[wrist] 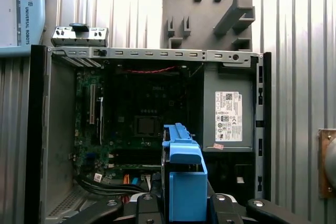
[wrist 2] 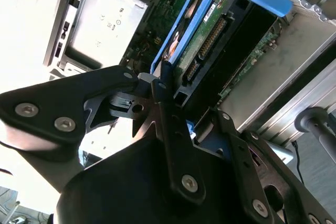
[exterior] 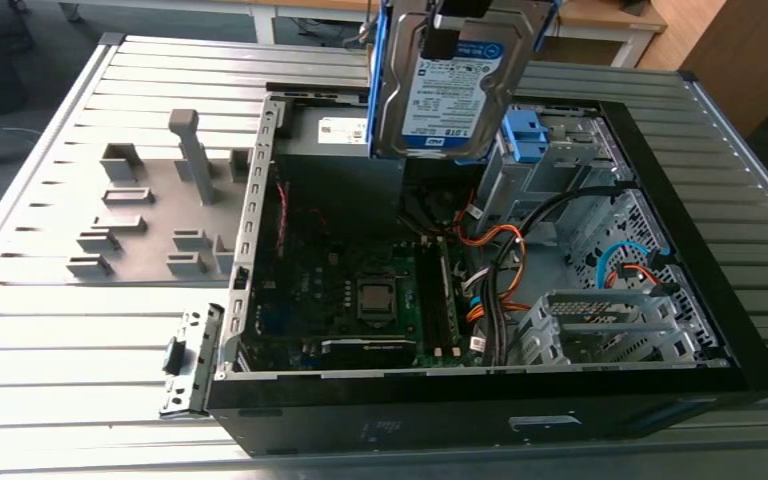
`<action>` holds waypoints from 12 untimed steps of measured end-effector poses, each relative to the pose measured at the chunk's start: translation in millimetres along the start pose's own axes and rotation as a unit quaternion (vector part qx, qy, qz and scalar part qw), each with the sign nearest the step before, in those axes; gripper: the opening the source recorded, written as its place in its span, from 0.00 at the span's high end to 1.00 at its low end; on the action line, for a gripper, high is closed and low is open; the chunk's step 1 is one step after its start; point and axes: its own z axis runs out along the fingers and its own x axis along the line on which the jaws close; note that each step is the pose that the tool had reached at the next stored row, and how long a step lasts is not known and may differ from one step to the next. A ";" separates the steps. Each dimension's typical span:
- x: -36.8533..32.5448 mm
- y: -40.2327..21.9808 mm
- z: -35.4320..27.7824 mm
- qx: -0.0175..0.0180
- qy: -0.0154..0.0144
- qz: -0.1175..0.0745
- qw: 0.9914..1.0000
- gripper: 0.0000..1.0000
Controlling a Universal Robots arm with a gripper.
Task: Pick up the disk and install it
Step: 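Pick up the disk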
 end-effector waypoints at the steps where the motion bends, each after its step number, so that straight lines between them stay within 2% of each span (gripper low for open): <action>1: 0.6 0.0 0.0 0.000 0.000 0.000 1.000 0.64; 12: 6.9 0.1 -0.2 0.000 0.000 0.000 1.000 0.64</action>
